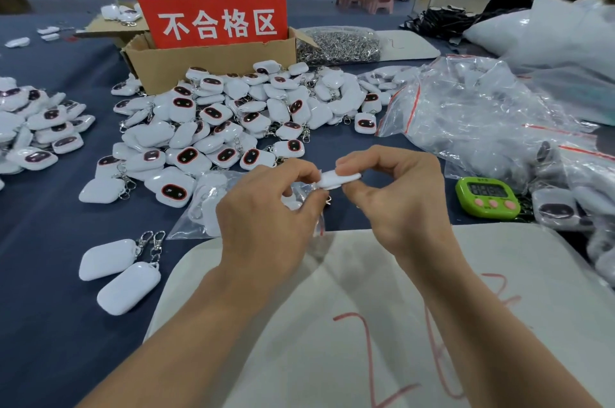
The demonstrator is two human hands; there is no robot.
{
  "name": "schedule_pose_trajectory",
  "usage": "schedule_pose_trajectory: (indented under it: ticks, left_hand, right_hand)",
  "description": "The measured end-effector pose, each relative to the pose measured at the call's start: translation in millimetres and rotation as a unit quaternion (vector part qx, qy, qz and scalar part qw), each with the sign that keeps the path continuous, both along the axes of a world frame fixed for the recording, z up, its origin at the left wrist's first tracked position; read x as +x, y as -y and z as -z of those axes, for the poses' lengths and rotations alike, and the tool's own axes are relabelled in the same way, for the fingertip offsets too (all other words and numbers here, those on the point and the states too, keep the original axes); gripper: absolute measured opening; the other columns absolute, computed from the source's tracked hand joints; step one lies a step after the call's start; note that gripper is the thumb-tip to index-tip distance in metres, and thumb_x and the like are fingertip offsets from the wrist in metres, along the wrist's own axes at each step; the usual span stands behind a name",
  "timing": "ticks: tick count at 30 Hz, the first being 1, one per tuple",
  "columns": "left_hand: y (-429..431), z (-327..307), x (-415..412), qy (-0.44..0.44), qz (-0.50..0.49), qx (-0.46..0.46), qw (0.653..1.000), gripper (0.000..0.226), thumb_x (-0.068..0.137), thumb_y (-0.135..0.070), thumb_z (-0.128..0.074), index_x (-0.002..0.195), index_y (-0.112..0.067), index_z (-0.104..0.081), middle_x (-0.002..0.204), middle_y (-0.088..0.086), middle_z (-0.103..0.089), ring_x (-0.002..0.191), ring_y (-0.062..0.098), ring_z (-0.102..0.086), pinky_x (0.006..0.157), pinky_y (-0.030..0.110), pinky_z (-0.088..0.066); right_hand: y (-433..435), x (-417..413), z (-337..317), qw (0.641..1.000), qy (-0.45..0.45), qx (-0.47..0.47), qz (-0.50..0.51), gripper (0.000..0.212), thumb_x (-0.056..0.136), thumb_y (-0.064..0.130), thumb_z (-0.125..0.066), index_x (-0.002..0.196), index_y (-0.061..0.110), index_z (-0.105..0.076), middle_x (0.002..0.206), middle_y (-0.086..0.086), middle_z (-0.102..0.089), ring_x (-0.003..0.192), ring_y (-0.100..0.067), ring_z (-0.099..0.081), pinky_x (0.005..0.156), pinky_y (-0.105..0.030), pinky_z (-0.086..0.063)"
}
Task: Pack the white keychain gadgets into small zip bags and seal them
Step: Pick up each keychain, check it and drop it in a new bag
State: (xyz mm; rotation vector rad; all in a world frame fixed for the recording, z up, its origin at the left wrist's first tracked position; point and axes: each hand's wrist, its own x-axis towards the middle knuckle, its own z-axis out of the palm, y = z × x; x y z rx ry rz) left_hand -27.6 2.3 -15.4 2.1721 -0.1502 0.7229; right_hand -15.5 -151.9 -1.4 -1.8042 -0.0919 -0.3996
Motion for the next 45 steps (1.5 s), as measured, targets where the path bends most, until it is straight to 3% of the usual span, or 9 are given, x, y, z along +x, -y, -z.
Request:
schedule_pose_trajectory:
  ticks: [5,13,21,25,29,32,37,40,45]
  left_hand:
    - [-2,2,2,0.006,-0.002,0.009,1.000,0.018,0.079,-0.026,-0.086,0.091,-0.032,-0.074,0.081,-0.009,-0.068,0.077,0.015,-0.058,0.072,0.043,-0.051]
    - [-4,3,3,-0.005,0.023,0.001,1.000,0.011,0.082,-0.037,-0.080,0.091,-0.036,-0.073,0.078,-0.009,-0.067,0.075,0.014,-0.059,0.070,0.044,-0.050]
    - [-4,1,2,0.026,0.068,0.033,0.997,0.049,0.072,-0.008,-0.086,0.110,-0.036,-0.071,0.093,-0.036,-0.055,0.081,-0.013,-0.050,0.074,0.007,-0.039]
    - [-4,3,3,0.042,0.083,0.026,0.995,0.042,0.077,-0.022,-0.083,0.116,-0.034,-0.073,0.097,-0.048,-0.052,0.085,-0.019,-0.048,0.078,0.003,-0.036]
    - [-2,3,2,0.016,0.112,-0.010,0.994,0.026,0.090,-0.047,-0.068,0.115,-0.043,-0.074,0.087,-0.032,-0.065,0.077,-0.003,-0.058,0.069,0.014,-0.043]
    - [-8,5,6,0.017,0.107,-0.050,0.993,0.018,0.099,-0.046,-0.060,0.090,-0.039,-0.074,0.063,-0.017,-0.060,0.058,0.005,-0.052,0.056,0.015,-0.036]
    - [-9,5,7,0.001,0.117,-0.072,0.991,0.004,0.093,-0.042,-0.067,0.093,-0.044,-0.071,0.066,-0.005,-0.061,0.057,0.010,-0.050,0.053,0.017,-0.038]
    - [-7,8,10,-0.014,0.126,-0.089,0.988,0.021,0.083,-0.033,-0.076,0.096,-0.048,-0.071,0.070,-0.013,-0.067,0.060,0.005,-0.053,0.056,0.015,-0.042]
    - [-10,9,12,-0.022,0.117,-0.084,0.989,0.015,0.083,-0.038,-0.075,0.097,-0.039,-0.072,0.071,-0.004,-0.068,0.065,0.016,-0.057,0.065,0.039,-0.048]
  right_hand:
    - [-1,2,0,1.000,0.019,-0.015,-0.004,0.029,0.072,0.008,-0.073,0.071,0.037,-0.077,0.085,0.017,-0.078,0.089,-0.009,-0.074,0.091,-0.034,-0.058]
    - [3,1,-2,1.000,-0.013,0.018,-0.021,0.028,0.070,0.011,-0.075,0.076,0.038,-0.081,0.073,0.003,-0.077,0.069,-0.027,-0.066,0.068,-0.045,-0.057]
    - [7,-2,-7,0.986,-0.066,0.110,-0.105,0.022,0.074,-0.005,-0.083,0.085,0.014,-0.082,0.082,-0.011,-0.080,0.077,-0.025,-0.076,0.072,-0.029,-0.059]
    - [11,-2,-11,0.974,-0.112,0.142,-0.133,0.017,0.083,0.003,-0.076,0.098,0.010,-0.081,0.090,-0.017,-0.079,0.084,-0.031,-0.074,0.080,-0.034,-0.057]
    - [11,-2,-11,0.975,-0.124,0.142,-0.115,0.018,0.097,0.018,-0.066,0.097,0.007,-0.081,0.081,-0.025,-0.070,0.071,-0.025,-0.056,0.065,-0.028,-0.048]
    - [11,-3,-12,0.975,-0.115,0.123,-0.145,0.027,0.093,0.029,-0.069,0.095,0.005,-0.081,0.072,-0.013,-0.069,0.065,-0.021,-0.052,0.061,-0.025,-0.045]
    - [14,0,-10,0.980,-0.113,0.099,-0.131,0.011,0.093,0.012,-0.073,0.092,0.005,-0.081,0.064,-0.011,-0.064,0.059,-0.014,-0.049,0.057,-0.020,-0.042]
    - [14,1,-9,0.981,-0.102,0.109,-0.123,0.011,0.093,0.008,-0.071,0.091,0.007,-0.082,0.062,-0.009,-0.063,0.058,-0.011,-0.050,0.058,-0.019,-0.042]
    - [13,1,-7,0.981,-0.092,0.094,-0.140,0.015,0.093,0.005,-0.071,0.090,0.012,-0.083,0.060,0.000,-0.065,0.058,-0.007,-0.052,0.056,-0.016,-0.042]
